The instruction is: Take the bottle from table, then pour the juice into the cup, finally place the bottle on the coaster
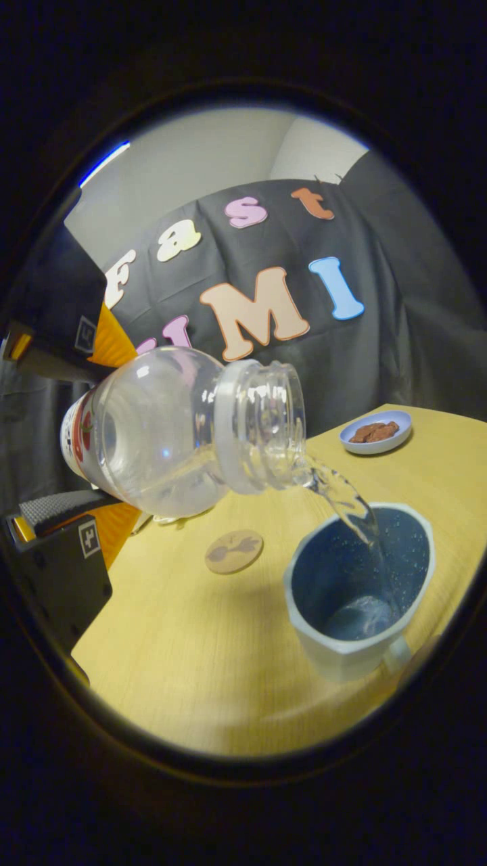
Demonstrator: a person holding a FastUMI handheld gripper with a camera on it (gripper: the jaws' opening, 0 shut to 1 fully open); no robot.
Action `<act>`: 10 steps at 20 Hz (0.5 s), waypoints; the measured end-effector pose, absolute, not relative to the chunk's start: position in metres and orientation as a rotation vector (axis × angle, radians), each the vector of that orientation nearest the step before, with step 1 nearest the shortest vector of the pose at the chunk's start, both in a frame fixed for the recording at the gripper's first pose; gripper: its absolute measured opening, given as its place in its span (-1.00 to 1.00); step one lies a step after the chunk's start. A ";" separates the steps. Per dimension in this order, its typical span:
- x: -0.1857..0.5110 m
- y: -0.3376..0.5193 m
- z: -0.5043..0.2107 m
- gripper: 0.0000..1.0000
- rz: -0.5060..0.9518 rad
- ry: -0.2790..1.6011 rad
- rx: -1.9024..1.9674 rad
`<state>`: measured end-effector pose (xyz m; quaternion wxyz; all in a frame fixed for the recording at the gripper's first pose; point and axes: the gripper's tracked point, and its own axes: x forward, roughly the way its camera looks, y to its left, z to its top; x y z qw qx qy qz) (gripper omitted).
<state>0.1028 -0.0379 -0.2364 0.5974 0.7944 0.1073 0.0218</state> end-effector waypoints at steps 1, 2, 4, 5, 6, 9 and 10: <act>0.102 -0.037 -0.236 0.46 0.051 0.250 1.847; 0.103 -0.038 -0.236 0.46 0.051 0.251 1.852; 0.102 -0.039 -0.234 0.46 0.052 0.247 1.865; 0.101 -0.041 -0.232 0.46 0.052 0.245 1.872; 0.100 -0.042 -0.231 0.46 0.054 0.250 1.877; 0.098 -0.043 -0.224 0.46 0.059 0.263 1.871; 0.097 -0.045 -0.220 0.46 0.061 0.265 1.874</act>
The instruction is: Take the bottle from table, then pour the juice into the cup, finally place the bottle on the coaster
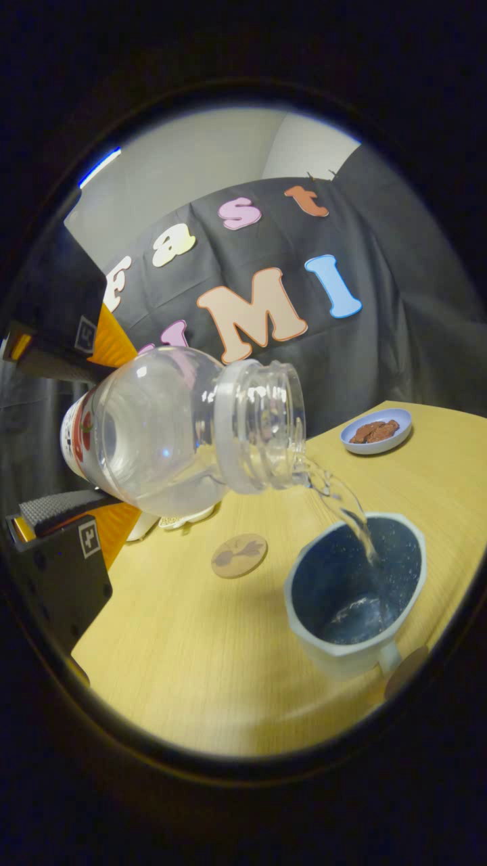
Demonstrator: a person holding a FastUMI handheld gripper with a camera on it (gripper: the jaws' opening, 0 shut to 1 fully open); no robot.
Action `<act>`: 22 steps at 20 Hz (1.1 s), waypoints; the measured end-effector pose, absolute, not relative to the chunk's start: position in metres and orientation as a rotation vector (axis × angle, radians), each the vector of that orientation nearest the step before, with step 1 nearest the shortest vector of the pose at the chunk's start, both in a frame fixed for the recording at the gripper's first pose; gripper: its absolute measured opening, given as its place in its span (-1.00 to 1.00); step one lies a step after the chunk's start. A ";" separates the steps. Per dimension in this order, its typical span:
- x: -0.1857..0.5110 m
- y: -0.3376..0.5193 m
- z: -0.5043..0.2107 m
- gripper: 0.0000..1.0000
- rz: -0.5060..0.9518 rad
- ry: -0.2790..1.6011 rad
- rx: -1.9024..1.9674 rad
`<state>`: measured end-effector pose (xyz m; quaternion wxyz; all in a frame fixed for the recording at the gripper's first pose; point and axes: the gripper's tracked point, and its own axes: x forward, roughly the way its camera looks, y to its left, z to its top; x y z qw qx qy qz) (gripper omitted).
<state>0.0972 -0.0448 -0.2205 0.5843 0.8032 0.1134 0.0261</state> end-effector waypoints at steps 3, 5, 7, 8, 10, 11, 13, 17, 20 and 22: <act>0.098 -0.045 -0.214 0.46 0.065 0.266 1.892; 0.098 -0.045 -0.213 0.46 0.063 0.273 1.908; 0.097 -0.045 -0.211 0.46 0.064 0.279 1.922; 0.096 -0.045 -0.212 0.46 0.063 0.281 1.929; 0.097 -0.045 -0.211 0.46 0.062 0.284 1.947; 0.097 -0.044 -0.211 0.46 0.061 0.285 1.956; 0.095 -0.046 -0.209 0.46 0.059 0.284 1.972; 0.095 -0.045 -0.207 0.46 0.061 0.291 1.998; 0.095 -0.048 -0.205 0.46 0.055 0.289 2.026; 0.095 -0.049 -0.204 0.46 0.058 0.293 2.042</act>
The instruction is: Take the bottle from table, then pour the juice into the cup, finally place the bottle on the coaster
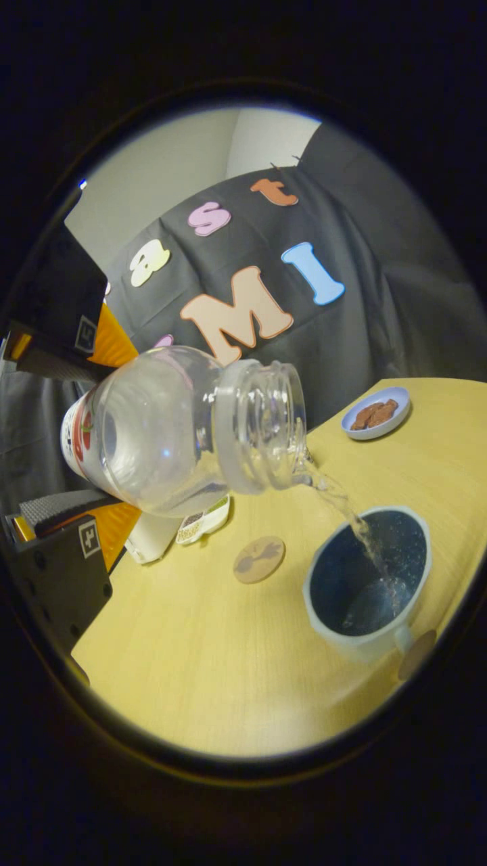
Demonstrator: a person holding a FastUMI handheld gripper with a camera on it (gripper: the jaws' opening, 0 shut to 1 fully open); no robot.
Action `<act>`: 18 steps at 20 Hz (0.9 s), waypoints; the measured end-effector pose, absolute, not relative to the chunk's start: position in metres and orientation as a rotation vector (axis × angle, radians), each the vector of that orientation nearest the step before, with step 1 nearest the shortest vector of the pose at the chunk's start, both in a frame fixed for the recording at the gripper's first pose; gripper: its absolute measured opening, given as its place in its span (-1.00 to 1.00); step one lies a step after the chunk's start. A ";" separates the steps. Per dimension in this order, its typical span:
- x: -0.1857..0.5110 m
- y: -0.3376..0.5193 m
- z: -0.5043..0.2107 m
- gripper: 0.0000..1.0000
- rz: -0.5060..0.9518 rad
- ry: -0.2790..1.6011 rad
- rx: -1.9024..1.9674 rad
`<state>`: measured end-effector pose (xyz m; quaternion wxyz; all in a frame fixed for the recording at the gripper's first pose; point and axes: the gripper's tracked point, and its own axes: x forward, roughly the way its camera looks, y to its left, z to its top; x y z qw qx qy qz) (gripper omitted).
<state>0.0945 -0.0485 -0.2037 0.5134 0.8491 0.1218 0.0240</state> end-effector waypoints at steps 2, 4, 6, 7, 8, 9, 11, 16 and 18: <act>0.094 -0.047 -0.202 0.46 0.062 0.301 2.049; 0.093 -0.047 -0.201 0.46 0.067 0.312 2.057; 0.094 -0.046 -0.198 0.46 0.070 0.316 2.072; 0.095 -0.046 -0.198 0.46 0.069 0.319 2.083; 0.095 -0.045 -0.196 0.46 0.070 0.320 2.092; 0.095 -0.045 -0.196 0.46 0.069 0.323 2.100; 0.095 -0.046 -0.196 0.46 0.069 0.329 2.113; 0.094 -0.044 -0.199 0.46 0.066 0.352 2.154; 0.094 -0.049 -0.199 0.46 0.060 0.351 2.173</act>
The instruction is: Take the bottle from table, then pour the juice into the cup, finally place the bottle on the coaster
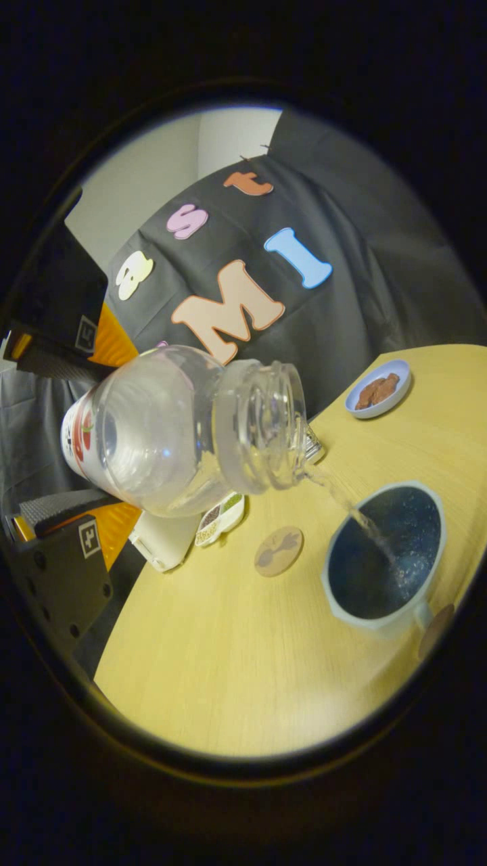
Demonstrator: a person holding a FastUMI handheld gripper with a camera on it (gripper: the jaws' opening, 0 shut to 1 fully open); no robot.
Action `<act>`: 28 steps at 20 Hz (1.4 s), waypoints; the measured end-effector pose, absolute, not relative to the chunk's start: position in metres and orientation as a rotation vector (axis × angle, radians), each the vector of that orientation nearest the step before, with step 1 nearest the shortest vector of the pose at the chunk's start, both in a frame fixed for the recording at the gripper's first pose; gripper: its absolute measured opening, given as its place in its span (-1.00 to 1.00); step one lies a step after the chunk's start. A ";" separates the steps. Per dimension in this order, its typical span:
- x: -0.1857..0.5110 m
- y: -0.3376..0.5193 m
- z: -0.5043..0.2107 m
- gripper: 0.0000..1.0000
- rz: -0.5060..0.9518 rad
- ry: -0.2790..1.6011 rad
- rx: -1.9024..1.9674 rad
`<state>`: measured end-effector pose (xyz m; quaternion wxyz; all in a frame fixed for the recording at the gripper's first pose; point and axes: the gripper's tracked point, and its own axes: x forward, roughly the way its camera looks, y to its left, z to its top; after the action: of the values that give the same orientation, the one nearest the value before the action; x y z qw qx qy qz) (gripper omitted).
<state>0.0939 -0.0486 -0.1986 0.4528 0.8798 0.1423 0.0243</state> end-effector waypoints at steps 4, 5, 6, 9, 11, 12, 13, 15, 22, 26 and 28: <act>0.096 -0.051 -0.195 0.46 0.055 0.361 2.210; 0.096 -0.051 -0.195 0.46 0.052 0.363 2.222; 0.096 -0.052 -0.195 0.46 0.050 0.366 2.237; 0.095 -0.052 -0.196 0.46 0.042 0.383 2.266; 0.094 -0.054 -0.197 0.46 0.037 0.391 2.282; 0.092 -0.054 -0.197 0.46 0.034 0.395 2.291; 0.093 -0.053 -0.197 0.46 0.026 0.405 2.300; 0.092 -0.055 -0.199 0.46 0.013 0.425 2.311; 0.089 -0.057 -0.200 0.46 0.005 0.463 2.393; 0.089 -0.059 -0.198 0.46 0.008 0.474 2.430; 0.087 -0.057 -0.198 0.46 0.015 0.493 2.422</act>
<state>0.0873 -0.0569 -0.1979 0.3288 0.9254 0.1884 0.0056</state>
